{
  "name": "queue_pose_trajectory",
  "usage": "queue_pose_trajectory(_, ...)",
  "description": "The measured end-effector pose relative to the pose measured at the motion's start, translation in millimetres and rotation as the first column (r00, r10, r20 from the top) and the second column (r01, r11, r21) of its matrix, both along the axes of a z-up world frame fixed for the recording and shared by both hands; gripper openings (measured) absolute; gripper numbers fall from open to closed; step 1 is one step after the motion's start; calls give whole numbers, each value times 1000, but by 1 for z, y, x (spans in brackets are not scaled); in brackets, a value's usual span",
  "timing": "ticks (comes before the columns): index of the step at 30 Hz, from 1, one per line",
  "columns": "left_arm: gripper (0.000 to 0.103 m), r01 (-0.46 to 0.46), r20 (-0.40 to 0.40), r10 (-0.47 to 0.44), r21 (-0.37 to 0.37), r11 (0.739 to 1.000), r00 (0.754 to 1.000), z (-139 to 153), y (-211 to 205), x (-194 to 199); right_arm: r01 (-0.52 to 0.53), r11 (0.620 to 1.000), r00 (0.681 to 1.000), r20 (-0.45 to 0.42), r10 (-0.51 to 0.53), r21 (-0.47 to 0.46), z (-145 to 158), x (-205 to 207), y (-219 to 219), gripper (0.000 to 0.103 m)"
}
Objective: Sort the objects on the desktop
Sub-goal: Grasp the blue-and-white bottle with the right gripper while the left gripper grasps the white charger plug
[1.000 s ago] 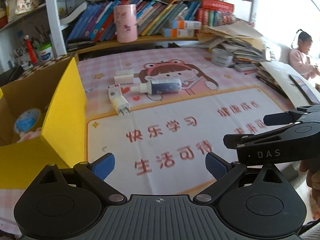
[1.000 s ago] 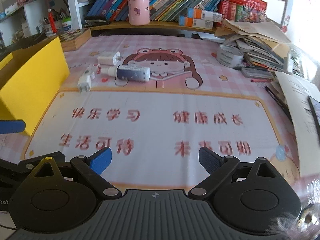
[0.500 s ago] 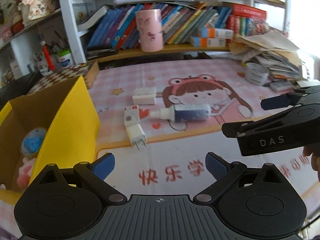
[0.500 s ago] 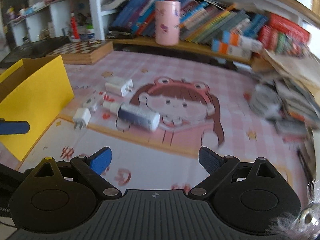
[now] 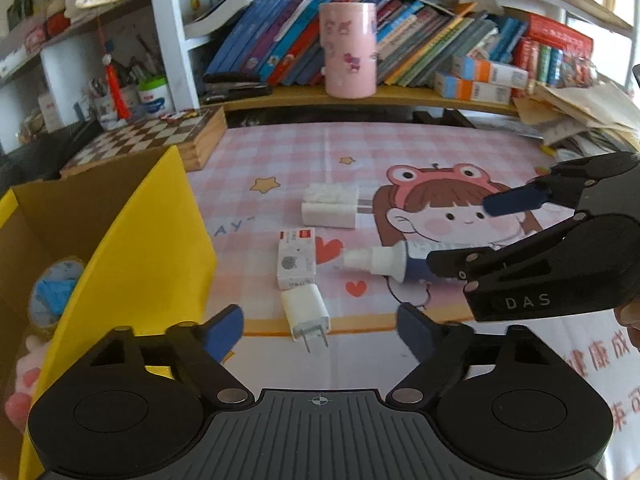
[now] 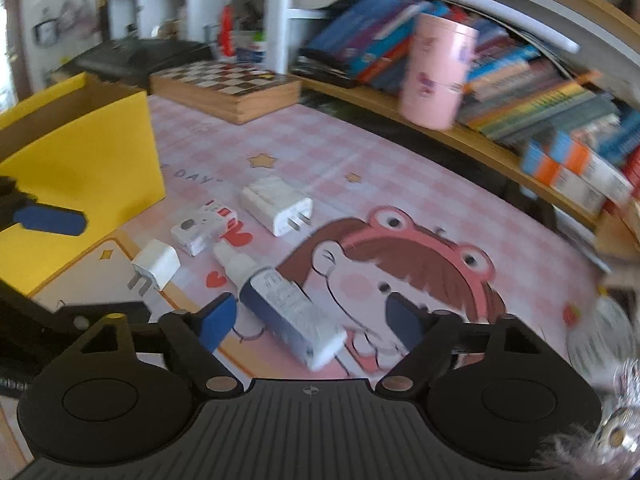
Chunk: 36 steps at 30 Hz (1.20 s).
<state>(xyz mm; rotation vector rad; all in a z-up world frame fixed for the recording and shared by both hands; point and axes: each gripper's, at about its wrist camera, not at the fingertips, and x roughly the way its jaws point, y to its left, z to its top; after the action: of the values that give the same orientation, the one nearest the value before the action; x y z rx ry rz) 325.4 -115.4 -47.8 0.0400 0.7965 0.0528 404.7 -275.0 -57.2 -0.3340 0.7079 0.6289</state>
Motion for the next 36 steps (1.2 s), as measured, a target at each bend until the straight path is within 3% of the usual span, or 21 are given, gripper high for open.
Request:
queue_pose_trajectory(3,71,-20,-11,20,-13,1000,1000,-5,2,9,-56,998,998,-21,55,-9,-5,11,7,54)
queue_pose_trajectory(8,63,-45,-56,44,-9,999,997,-21,4,28,-151,987,987,-52,149,-49,-12,20,19,46)
queue_pose_trajectory(12,49,-80,-94,76,-30,996,993,-33,10,37,-197,974,980,-54,192,-109,-18,24,24,42)
queue_pose_trajectory(18,25,-79,-81,76,-37,996,994,-31,11,39,-218,968,975,-73,210,-127,-22,30,26,42)
queue_pose_trajectory(27,25,-52,-92,45,-67,996,995,-29,5,26,-223,969,969,-129,209,-104,-26,39,29,40)
queue_pose_trajectory(32,25,-85,-87,74,-126,988,993,-21,11,9,-131,991,972,-201,121,-38,-26,38,22,33)
queue_pose_trajectory(36,25,-84,-67,73,-163,983,995,-9,12,-7,-98,994,976,-197,88,-41,-26,26,21,31)
